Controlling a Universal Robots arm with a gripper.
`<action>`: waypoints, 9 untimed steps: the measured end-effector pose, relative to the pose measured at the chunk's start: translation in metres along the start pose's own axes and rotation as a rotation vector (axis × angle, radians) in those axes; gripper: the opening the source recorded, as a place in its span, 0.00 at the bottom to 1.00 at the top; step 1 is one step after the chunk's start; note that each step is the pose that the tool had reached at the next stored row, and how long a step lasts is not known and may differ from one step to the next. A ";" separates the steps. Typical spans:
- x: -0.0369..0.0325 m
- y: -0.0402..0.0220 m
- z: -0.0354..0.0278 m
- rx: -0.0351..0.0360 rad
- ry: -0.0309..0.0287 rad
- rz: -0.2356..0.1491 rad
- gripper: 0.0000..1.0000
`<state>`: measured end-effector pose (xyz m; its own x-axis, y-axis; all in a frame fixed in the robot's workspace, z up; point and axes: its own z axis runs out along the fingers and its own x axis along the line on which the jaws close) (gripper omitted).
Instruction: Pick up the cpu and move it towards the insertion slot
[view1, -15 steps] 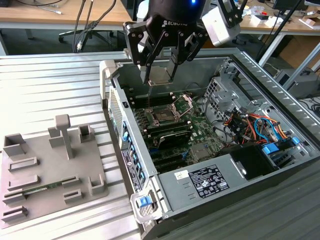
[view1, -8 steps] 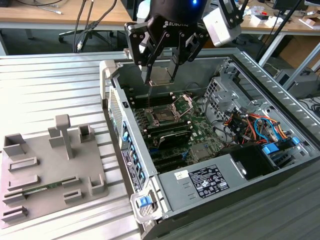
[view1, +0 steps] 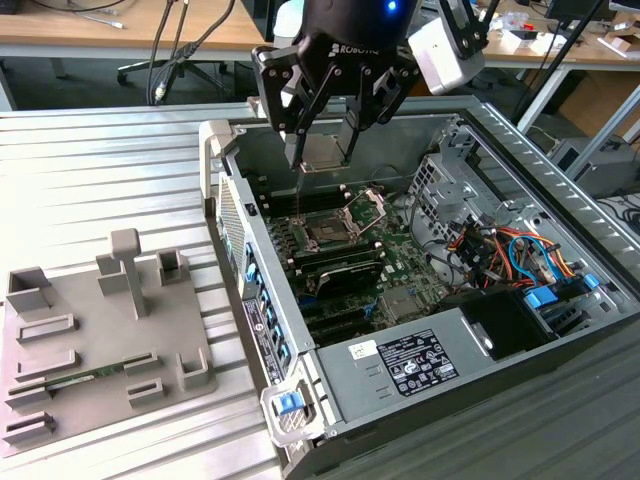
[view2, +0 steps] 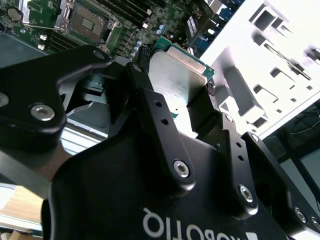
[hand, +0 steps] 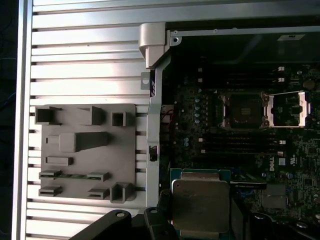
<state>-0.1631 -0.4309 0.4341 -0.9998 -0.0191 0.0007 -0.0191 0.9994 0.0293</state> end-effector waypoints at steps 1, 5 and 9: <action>-0.0003 0.0000 0.0001 0.0001 0.0000 0.000 0.55; -0.0015 -0.0001 0.0006 0.0001 0.0000 0.000 0.55; -0.0029 -0.0001 0.0012 0.0002 0.0000 0.000 0.55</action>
<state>-0.1602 -0.4310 0.4329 -0.9998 -0.0191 0.0007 -0.0191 0.9994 0.0291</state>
